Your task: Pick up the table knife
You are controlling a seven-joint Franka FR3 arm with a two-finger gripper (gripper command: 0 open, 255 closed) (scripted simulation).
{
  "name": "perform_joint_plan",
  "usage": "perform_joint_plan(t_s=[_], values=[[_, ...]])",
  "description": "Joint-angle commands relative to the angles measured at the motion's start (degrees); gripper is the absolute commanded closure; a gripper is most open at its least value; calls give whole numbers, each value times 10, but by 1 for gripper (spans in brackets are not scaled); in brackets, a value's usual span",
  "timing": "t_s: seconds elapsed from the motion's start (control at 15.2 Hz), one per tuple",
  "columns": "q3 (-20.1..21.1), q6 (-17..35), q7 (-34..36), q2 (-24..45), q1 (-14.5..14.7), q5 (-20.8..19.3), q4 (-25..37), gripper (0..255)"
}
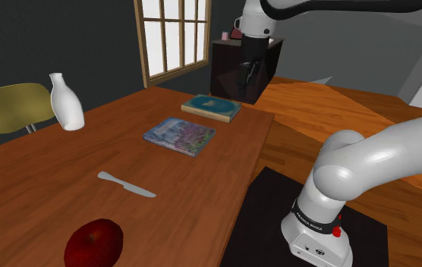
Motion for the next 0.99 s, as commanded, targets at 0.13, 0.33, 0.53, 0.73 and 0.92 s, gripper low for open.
perform_joint_plan(t_s=[0.13, 0.33, 0.53, 0.73, 0.92], values=[[18, 31, 22, 11, 7, 12, -16, 0], [45, 78, 55, 34, 17, 28, -35, 0], [74, 127, 87, 65, 26, 42, -47, 0], [103, 176, 120, 103, 33, 52, -52, 0], [132, 224, 154, 147, 38, 56, -49, 0]])
